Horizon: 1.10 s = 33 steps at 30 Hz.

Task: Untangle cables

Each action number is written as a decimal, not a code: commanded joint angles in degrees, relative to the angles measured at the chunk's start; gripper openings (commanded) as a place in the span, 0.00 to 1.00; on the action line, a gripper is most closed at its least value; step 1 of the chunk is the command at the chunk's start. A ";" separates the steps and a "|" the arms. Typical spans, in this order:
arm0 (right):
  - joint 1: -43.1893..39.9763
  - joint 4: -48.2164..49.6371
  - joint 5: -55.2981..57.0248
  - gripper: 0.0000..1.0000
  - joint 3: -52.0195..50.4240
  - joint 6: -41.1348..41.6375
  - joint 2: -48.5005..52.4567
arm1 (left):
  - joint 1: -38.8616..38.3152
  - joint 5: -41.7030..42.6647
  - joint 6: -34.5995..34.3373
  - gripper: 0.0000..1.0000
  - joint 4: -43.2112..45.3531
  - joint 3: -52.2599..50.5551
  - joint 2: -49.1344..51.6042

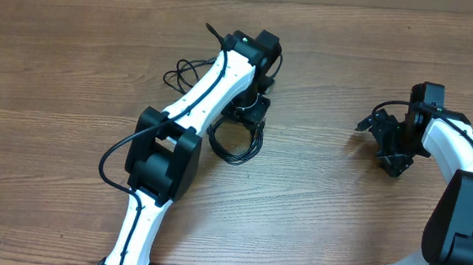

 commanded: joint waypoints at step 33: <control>0.11 0.31 0.42 1.00 0.96 0.22 -0.13 | 5.68 13.31 7.80 0.04 17.88 -14.43 -0.02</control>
